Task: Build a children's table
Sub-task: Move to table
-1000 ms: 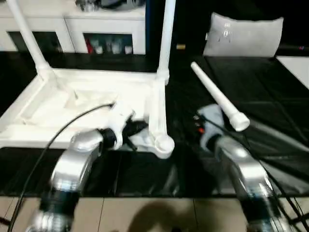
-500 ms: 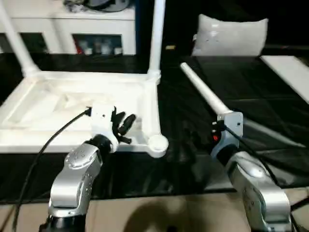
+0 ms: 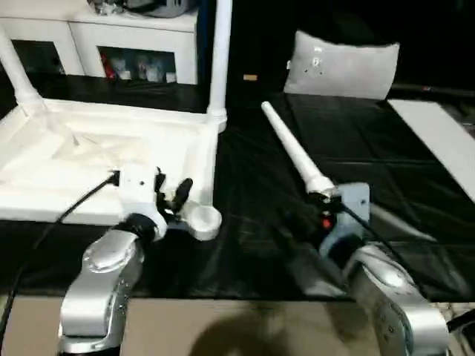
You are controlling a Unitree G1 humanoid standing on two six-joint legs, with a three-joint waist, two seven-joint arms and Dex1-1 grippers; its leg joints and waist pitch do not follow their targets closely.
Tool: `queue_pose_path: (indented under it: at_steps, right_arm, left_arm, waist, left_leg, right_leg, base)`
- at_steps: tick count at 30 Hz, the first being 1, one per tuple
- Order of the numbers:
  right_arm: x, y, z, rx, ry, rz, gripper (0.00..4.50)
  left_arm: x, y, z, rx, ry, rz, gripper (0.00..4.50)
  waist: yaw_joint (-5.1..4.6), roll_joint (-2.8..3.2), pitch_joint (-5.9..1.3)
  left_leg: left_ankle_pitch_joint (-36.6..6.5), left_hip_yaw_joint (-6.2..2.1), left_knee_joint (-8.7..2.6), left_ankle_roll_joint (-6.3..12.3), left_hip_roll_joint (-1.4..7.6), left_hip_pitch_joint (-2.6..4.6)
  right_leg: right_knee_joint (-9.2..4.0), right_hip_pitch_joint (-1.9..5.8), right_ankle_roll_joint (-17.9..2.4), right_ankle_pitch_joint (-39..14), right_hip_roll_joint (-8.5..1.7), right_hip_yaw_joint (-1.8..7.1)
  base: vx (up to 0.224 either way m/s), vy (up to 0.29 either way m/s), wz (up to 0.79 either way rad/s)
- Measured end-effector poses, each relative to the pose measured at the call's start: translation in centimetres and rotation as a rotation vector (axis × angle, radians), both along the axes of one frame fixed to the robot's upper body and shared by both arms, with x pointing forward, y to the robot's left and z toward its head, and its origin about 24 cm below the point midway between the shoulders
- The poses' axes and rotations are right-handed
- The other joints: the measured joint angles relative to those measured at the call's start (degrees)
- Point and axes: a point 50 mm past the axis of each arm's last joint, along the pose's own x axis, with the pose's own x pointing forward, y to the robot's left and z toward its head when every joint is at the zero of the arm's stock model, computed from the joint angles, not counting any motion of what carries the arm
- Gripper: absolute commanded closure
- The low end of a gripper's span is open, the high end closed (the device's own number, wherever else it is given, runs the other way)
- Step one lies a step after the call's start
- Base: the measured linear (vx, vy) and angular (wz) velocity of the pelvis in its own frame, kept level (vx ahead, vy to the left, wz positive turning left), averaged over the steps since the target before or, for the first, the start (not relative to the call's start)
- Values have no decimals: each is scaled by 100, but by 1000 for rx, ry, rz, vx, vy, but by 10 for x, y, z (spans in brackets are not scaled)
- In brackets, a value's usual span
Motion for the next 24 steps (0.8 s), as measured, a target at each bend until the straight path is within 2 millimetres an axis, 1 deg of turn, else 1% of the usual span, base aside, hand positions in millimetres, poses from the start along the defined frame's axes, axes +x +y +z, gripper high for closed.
queue_pose_path:
  at_steps: [1,2,3,4,5,6,7,8,9,10,11,12,13,14,15,16,17,18,19,20,21,22,23,24]
  right_arm:
    - [0,-4,-2,-31,2,-24,0]
    - [-2,-13,-6,-84,15,-55,0]
    - [-3,-18,-8,-118,25,-73,0]
    - [-3,-22,-9,-142,27,-90,0]
    - [-3,-22,-9,-152,25,-95,0]
    - [-3,-22,-8,-153,22,-96,0]
    - [-4,-20,-9,-151,32,-87,0]
    - [-5,-16,-11,-154,50,-61,0]
    - [-6,-12,-12,-150,57,-44,0]
    - [-7,-9,-11,-142,52,-26,0]
    - [-8,-8,-10,-135,42,-14,0]
    - [-9,-8,-10,-139,36,-12,0]
    - [-9,-10,-10,-144,31,-13,0]
    - [-9,-9,-9,-143,26,-11,0]
    - [-9,-9,-9,-141,27,-10,0]
    - [-9,-8,-10,-138,29,-9,0]
    - [-9,-5,-10,-131,31,-4,0]
    - [-9,-3,-10,-127,29,5,0]
    - [-10,1,-10,-123,27,20,0]
    - [-11,2,-11,-122,29,30,0]
    - [-11,3,-10,-125,23,39,0]
    - [-9,2,-9,-134,14,45,0]
    - [-9,2,-9,-139,11,44,0]
    - [-8,1,-10,-141,13,43,0]
  left_arm:
    - [-1,-1,-2,9,10,-4,117]
    - [-2,-9,-4,8,15,-31,109]
    - [-2,-12,-4,7,15,-47,109]
    - [-3,-13,-2,8,10,-46,107]
    - [-2,-11,1,13,0,-38,100]
    - [-1,-10,3,17,-7,-34,87]
    - [-1,-8,4,23,-14,-29,74]
    - [-2,-7,2,27,-15,-30,67]
    - [-2,-5,3,35,-18,-30,65]
    - [-2,-4,4,44,-24,-30,63]
    - [-2,-3,4,50,-32,-29,54]
    - [-2,-2,5,56,-38,-26,37]
    - [-2,-4,5,58,-45,-32,28]
    - [-2,-5,6,63,-51,-32,24]
    - [-2,-4,6,66,-51,-27,19]
    - [-1,-3,6,68,-51,-21,9]
    - [-2,-2,5,71,-47,-15,9]
    - [-1,-1,5,75,-44,-10,9]
    - [-1,1,5,88,-45,-9,9]
    - [-1,2,7,96,-53,-11,9]
    - [-1,3,7,99,-56,-10,9]
    - [-1,3,6,96,-51,-8,9]
    - [-2,2,2,96,-37,-10,9]
    - [-2,0,2,92,-36,-20,9]
  waist:
    - [27,14,11]
    - [67,7,18]
    - [82,-8,26]
    - [74,-2,27]
    - [56,56,37]
    - [34,166,47]
    - [33,152,80]
    - [-6,201,103]
    - [-5,214,111]
    - [-13,182,111]
    - [7,121,137]
    - [64,118,149]
    - [107,107,165]
    - [134,127,175]
    - [124,167,175]
    - [105,195,193]
    - [41,273,238]
    - [41,318,274]
    - [47,330,303]
    - [67,203,299]
    - [115,91,273]
    - [189,24,246]
    - [304,86,237]
    - [373,137,219]
  left_leg:
    - [-4,-18,59,437,7,-48]
    - [-158,104,403,845,-27,-100]
    - [-196,155,613,832,-164,-82]
    - [-222,195,662,768,-303,-23]
    - [-254,225,463,688,-435,132]
    - [-462,215,222,576,-450,221]
    - [-369,167,115,341,-385,236]
    - [-238,136,-16,133,-260,278]
    - [-172,146,-91,100,-224,287]
    - [-135,171,-120,73,-227,311]
    - [-148,237,-119,22,-261,338]
    - [-149,249,-131,22,-291,388]
    - [-158,251,-134,37,-299,407]
    - [-155,247,-178,33,-306,377]
    - [-152,244,-210,26,-295,382]
    - [-148,239,-256,19,-272,405]
    - [-152,220,-289,9,-146,445]
    - [-155,218,-343,-32,-58,490]
    - [-138,218,-351,-66,-60,513]
    - [-114,332,-352,-109,-72,600]
    - [-106,411,-329,-125,-119,633]
    - [-167,415,-265,-183,-126,660]
    - [-311,280,-120,-15,-167,551]
    - [-328,161,112,77,-206,387]
  right_leg:
    - [-89,33,-35,47,37,-75]
    - [-180,62,-98,117,92,-99]
    - [-227,99,-140,148,122,-108]
    - [-289,123,-134,197,185,-132]
    - [-377,157,-100,264,296,-211]
    - [-470,190,-83,310,408,-301]
    - [-552,198,-71,377,438,-368]
    - [-707,249,-50,406,494,-480]
    - [-731,254,-33,398,491,-531]
    - [-657,249,-35,403,439,-479]
    - [-538,233,-115,431,379,-439]
    - [-527,230,-134,402,371,-430]
    - [-528,205,-140,397,371,-427]
    - [-536,171,-140,397,375,-429]
    - [-575,167,-137,400,383,-458]
    - [-652,196,-135,401,380,-528]
    - [-853,318,-126,404,384,-738]
    - [-840,455,0,305,392,-824]
    - [-467,451,116,75,354,-710]
    - [-57,511,74,-34,209,-448]
    - [25,635,54,-187,96,-229]
    - [0,645,112,-380,106,-153]
    - [-35,672,93,-388,154,-108]
    - [-70,663,81,-382,196,-111]
  base:
    - [-101,-233,-6]
    - [-101,-233,-6]
    - [-77,-236,2]
    - [-76,-194,-6]
    - [-76,-194,-6]
    - [-93,-145,6]
    - [-94,-152,8]
    - [-94,-152,8]
    - [-90,-147,-1]
    - [-105,-118,2]
    - [-105,-118,2]
    - [-96,-111,0]
    - [-59,-85,-11]
    - [-59,-85,-11]
    - [-55,-56,-11]
    - [-88,-33,-3]
    - [-88,-33,-3]
    - [-97,3,-7]
    - [0,0,0]
    - [0,0,0]
    - [66,-92,11]
    - [116,-107,-18]
    - [116,-107,-18]
    - [99,-52,-10]
